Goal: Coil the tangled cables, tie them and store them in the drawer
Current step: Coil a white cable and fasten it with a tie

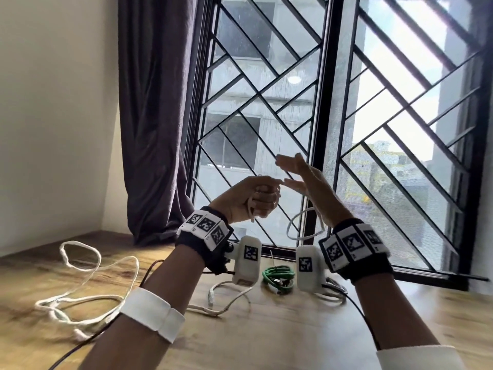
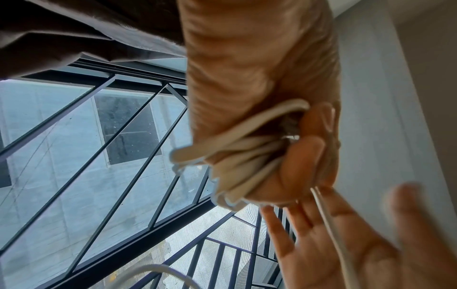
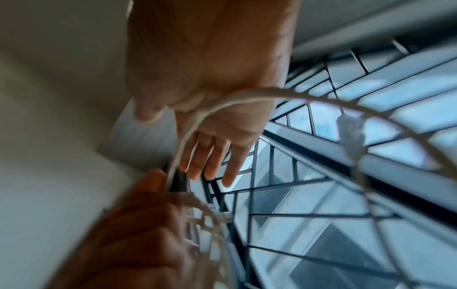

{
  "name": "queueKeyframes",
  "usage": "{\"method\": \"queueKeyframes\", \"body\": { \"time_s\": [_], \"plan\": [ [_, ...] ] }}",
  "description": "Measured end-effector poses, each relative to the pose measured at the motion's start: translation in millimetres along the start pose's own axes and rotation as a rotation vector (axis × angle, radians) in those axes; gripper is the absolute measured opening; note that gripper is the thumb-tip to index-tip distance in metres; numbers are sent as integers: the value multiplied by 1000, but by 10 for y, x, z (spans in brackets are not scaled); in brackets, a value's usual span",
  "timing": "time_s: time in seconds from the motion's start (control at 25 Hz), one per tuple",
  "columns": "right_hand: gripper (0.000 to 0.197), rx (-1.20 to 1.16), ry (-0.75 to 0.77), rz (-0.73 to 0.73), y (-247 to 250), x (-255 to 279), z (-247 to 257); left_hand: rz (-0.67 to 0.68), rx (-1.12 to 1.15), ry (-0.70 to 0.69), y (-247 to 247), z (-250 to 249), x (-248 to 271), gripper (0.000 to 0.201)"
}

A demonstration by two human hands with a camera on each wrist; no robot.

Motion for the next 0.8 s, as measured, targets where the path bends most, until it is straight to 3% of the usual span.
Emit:
{"method": "queueKeyframes", "body": {
  "time_s": [0.12, 0.24, 0.28, 0.44, 0.52, 0.6, 0.64, 0.8],
  "plan": [
    [56, 111, 69, 249, -188, 19, 86, 89, 54, -106, -61, -4, 79, 32],
    [83, -84, 25, 282, -214, 51, 10, 241, 163, -126, -133, 15, 147, 14],
    [83, -138, 34, 287, -198, 69, -22, 256, 161, -140, -136, 22, 150, 14],
    [49, -237, 16, 69, -86, 64, -42, 104, 1, -176, -125, 3, 97, 8],
    [31, -202, -10, -96, -79, -7, -31, -64, -96, -147, -54, -46, 98, 7],
    [20, -118, 2, -188, -88, -68, -39, -128, -119, -108, 0, -60, 85, 3],
    [20, -54, 20, -190, -105, -84, -44, -121, -86, -100, -8, -47, 85, 5],
    [26, 126, 53, -197, -160, -100, -90, -89, 61, -23, -61, 33, 61, 55]
  ]
}}
Point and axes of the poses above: each hand's wrist, its own x-axis away from the middle knuckle, its own y-axis out of the back of the hand, z = x × y, the point moved 2 cm from there along -x, towards the middle knuckle, and after that the axes turned 6 degrees about x, right-handed, at the moved point
